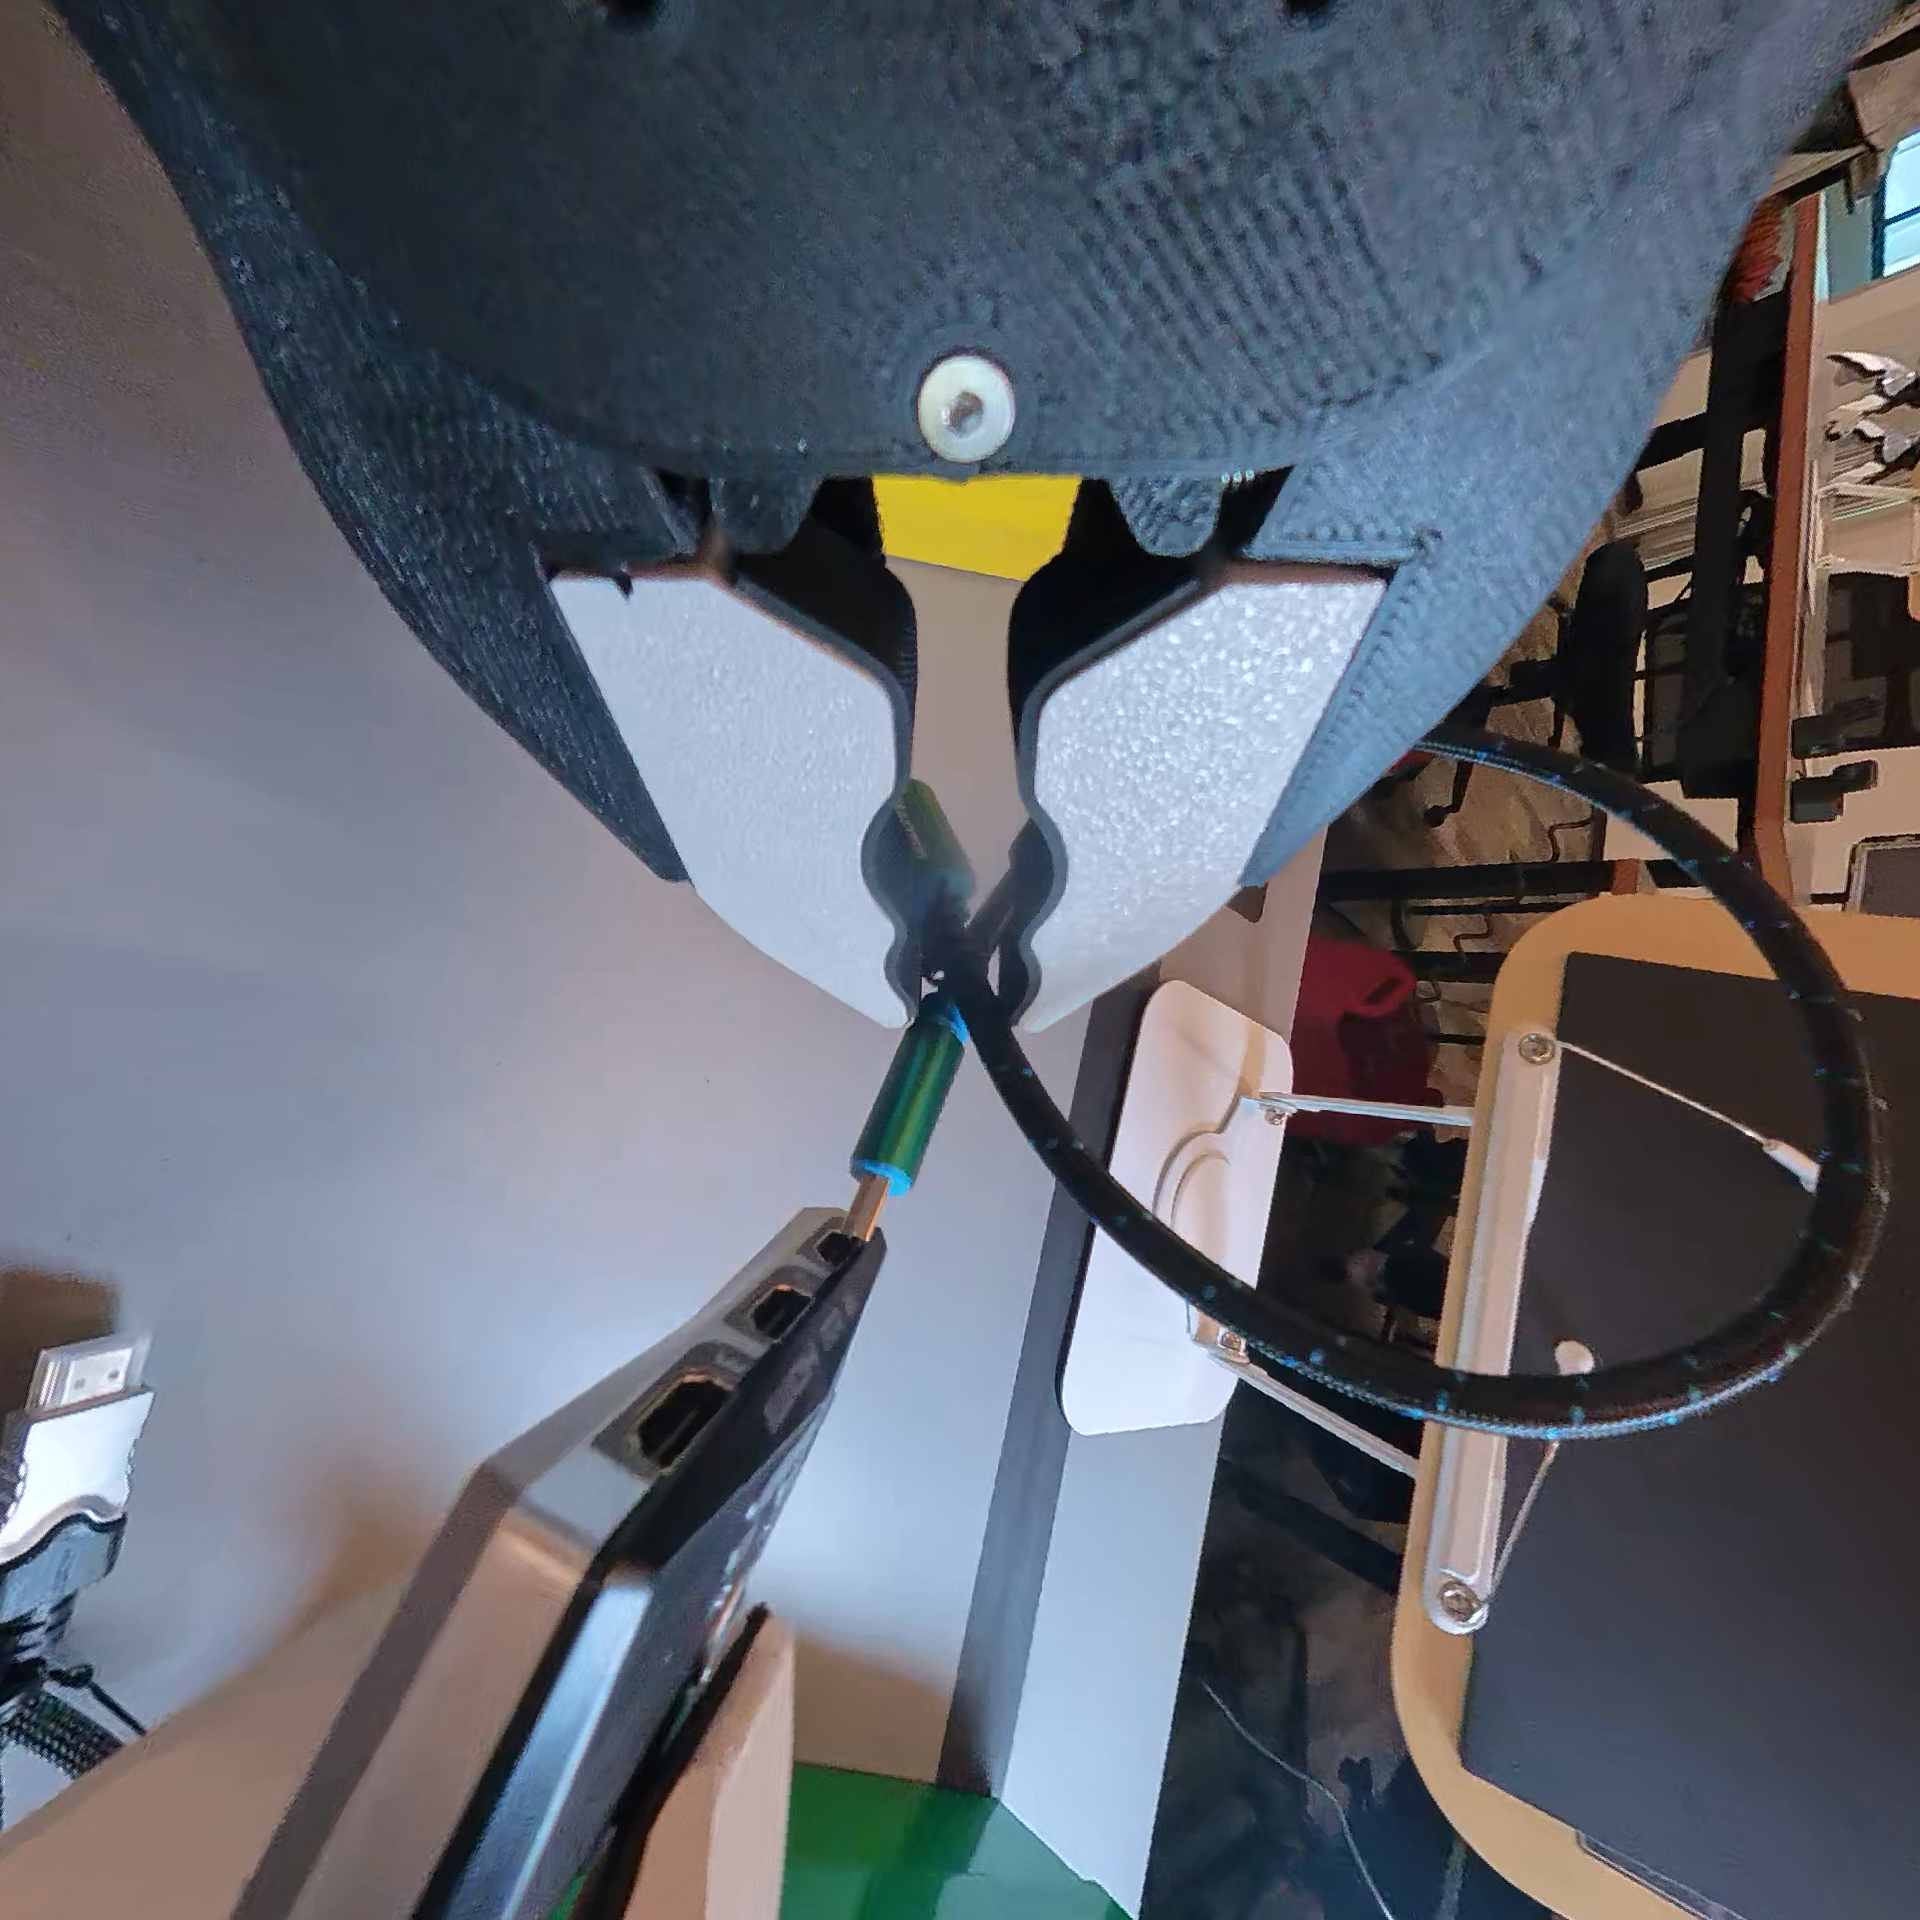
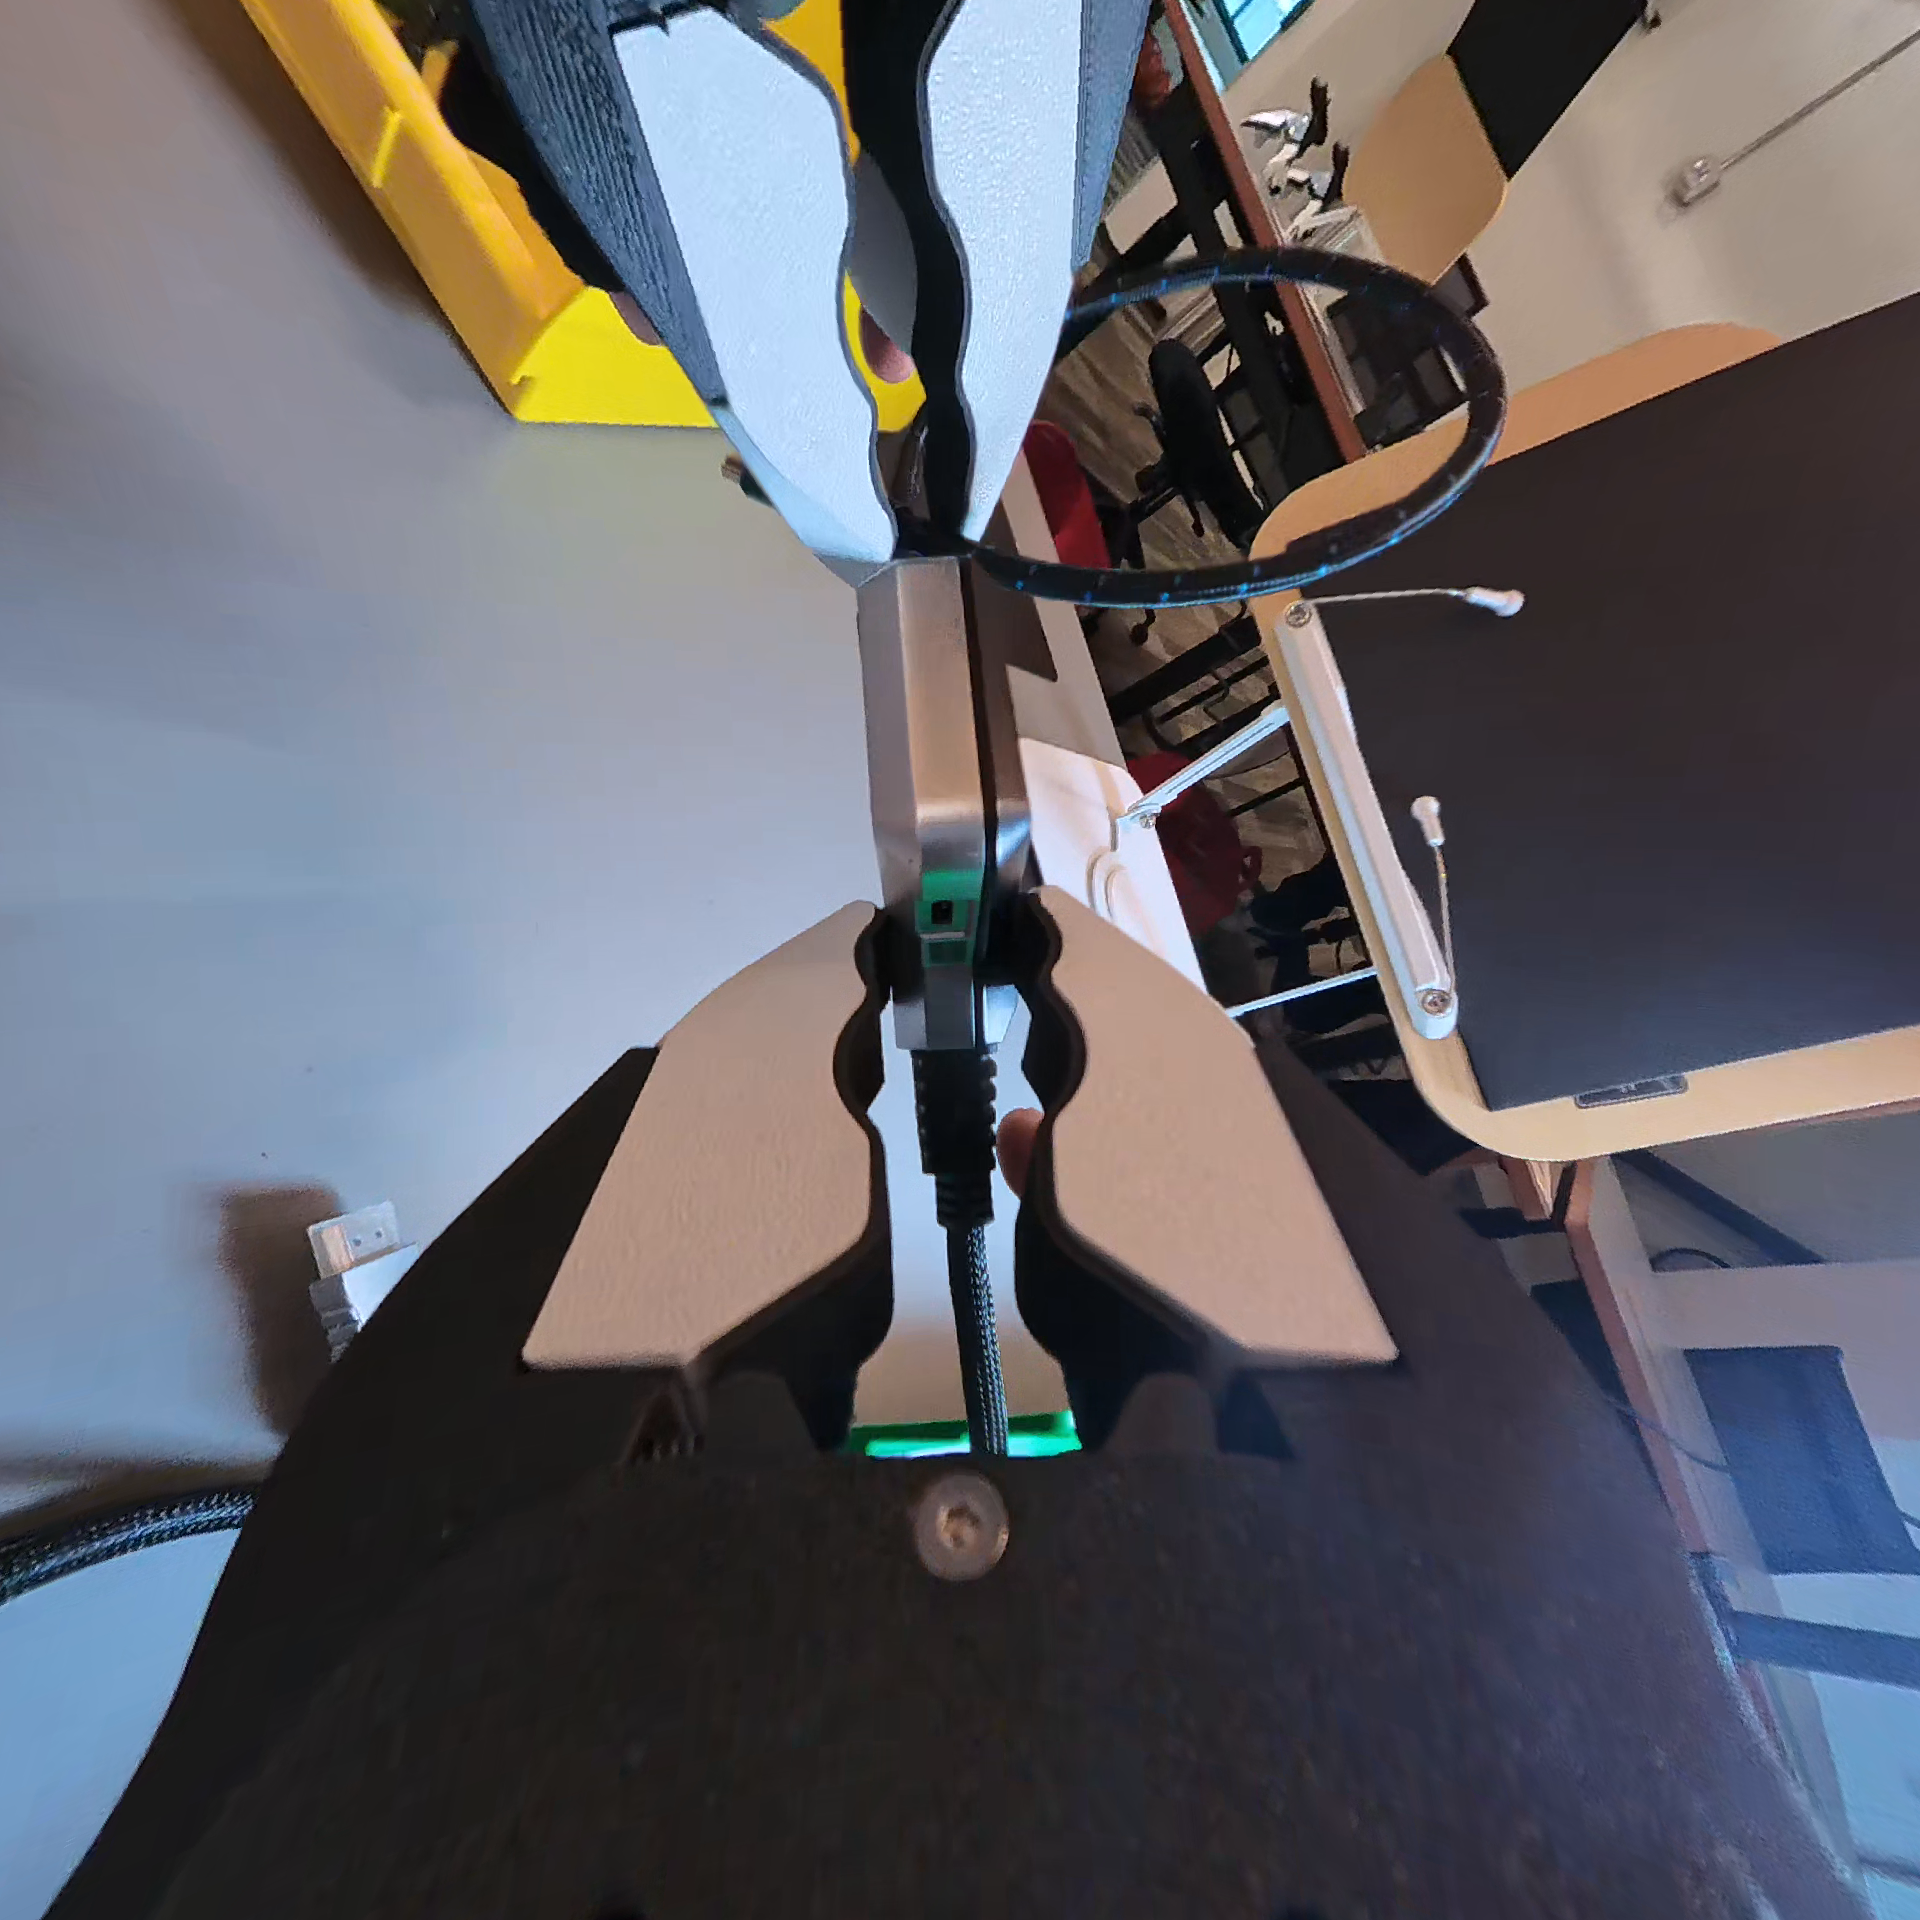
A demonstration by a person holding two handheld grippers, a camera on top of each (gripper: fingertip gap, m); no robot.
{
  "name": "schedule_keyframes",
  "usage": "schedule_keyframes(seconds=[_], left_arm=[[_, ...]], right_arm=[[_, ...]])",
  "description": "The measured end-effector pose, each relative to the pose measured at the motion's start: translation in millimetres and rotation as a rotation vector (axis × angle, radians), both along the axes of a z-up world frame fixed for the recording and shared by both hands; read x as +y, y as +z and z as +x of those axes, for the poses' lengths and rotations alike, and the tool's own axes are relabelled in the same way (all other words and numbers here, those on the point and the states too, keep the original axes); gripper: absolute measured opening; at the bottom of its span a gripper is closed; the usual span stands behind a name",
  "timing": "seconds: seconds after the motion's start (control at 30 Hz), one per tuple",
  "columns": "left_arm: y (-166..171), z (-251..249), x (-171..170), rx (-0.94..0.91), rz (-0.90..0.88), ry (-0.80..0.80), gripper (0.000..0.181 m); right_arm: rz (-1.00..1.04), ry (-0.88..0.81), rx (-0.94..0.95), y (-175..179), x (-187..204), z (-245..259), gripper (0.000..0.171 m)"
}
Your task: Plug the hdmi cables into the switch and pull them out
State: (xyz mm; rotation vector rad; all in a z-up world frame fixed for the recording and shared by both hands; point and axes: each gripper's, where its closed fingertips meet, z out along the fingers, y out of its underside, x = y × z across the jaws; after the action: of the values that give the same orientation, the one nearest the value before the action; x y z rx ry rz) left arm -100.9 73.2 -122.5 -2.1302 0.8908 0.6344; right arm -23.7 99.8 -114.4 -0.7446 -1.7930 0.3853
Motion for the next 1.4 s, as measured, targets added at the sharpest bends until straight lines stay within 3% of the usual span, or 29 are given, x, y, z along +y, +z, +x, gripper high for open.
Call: schedule_keyframes(seconds=[0.57, 0.8, 1.4], left_arm=[[-25, 9, -6, -0.002, -0.131, 0.024, 0.011], [-27, 17, -5, -0.208, -0.132, -0.021, 0.01], [-34, 37, -10, -0.442, -0.171, -0.139, 0.01]], right_arm=[[0.028, 0.047, -0.074, -25, -6, -2, 0.023], [-0.126, 0.114, -0.023, -18, -6, 5, 0.023], [-0.278, 0.22, -0.029, -19, -17, 15, 0.021]])
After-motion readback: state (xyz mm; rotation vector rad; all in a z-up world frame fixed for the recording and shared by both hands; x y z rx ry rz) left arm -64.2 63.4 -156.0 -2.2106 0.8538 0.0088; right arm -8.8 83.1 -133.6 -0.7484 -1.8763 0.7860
